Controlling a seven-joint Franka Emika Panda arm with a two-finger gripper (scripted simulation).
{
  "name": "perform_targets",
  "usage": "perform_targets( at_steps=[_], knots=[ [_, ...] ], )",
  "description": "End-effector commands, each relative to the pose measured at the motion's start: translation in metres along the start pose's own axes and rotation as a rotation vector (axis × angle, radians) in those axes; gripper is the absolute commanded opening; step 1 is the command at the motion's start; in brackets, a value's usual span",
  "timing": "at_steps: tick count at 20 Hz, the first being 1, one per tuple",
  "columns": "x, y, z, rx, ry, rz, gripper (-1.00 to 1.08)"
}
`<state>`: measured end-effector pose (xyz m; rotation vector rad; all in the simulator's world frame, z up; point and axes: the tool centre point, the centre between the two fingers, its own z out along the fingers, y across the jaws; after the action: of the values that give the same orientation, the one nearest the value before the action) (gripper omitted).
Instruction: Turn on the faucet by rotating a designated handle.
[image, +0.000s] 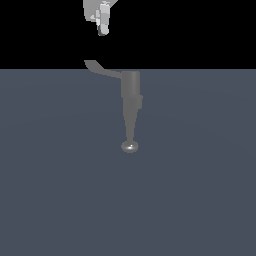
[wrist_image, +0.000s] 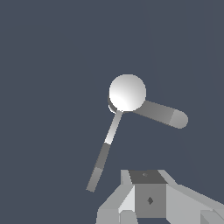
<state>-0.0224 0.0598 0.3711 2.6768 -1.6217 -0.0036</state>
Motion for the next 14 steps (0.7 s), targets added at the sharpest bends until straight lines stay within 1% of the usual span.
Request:
perform_targets(
  at_steps=[1,8,14],
  knots=[
    [-0.001,-0.012,0.009,0.002,-0.001,0.058,-1.00],
    [-0.003,-0.043,0.037,0.006,-0.003,0.213,-1.00],
    [-0.006,-0.061,0.056,0.009,-0.005,0.311,-1.00]
  ],
)
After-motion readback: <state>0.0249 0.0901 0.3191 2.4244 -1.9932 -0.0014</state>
